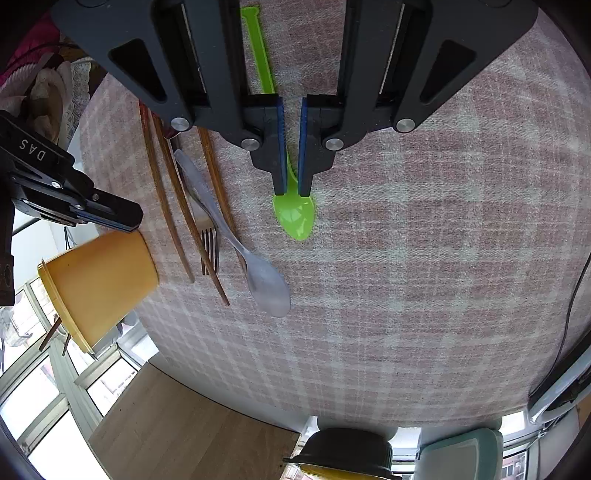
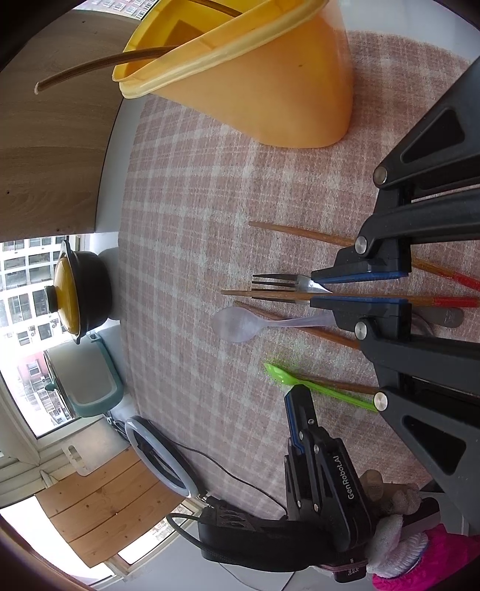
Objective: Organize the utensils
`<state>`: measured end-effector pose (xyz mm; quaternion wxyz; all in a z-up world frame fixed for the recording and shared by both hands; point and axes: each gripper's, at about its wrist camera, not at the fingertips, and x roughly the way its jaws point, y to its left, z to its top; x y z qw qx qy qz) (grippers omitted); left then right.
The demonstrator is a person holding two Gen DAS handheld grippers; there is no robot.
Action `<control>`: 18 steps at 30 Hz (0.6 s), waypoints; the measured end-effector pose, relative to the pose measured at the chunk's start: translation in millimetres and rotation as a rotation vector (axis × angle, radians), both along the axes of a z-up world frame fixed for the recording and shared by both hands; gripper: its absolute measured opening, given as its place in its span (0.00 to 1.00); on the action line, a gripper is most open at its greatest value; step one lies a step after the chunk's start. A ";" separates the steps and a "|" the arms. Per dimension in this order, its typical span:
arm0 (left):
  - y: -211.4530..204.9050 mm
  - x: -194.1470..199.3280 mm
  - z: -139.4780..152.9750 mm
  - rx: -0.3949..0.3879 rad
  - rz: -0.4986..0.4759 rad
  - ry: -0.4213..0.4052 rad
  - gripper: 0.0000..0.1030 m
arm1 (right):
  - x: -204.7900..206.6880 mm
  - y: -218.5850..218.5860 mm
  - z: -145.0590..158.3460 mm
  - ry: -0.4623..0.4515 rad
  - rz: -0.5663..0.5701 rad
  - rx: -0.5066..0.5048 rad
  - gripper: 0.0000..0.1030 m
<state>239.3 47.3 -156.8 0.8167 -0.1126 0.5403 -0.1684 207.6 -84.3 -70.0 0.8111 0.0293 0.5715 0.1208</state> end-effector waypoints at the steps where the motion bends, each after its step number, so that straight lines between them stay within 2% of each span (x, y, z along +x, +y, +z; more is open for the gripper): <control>1: 2.1 -1.6 0.7 0.007 0.001 -0.003 0.03 | -0.2 0.5 -1.2 0.007 0.003 0.010 0.04; 5: 4.8 -3.4 4.0 -0.022 0.012 -0.002 0.03 | 2.7 2.6 -11.2 0.051 0.018 0.064 0.06; 7: 2.8 -4.1 4.1 -0.046 -0.005 0.019 0.04 | 2.7 4.9 -14.6 0.063 0.031 0.059 0.18; 9: -1.2 -8.2 4.7 -0.020 -0.012 0.021 0.06 | 2.0 5.6 -15.9 0.062 0.027 0.049 0.25; 14: -14.9 -19.8 -1.9 0.052 -0.068 0.048 0.07 | 2.8 1.8 -22.4 0.083 0.016 0.027 0.25; 18: -21.2 -21.2 -0.5 0.089 -0.076 0.039 0.07 | 3.5 0.3 -27.7 0.095 0.014 0.020 0.23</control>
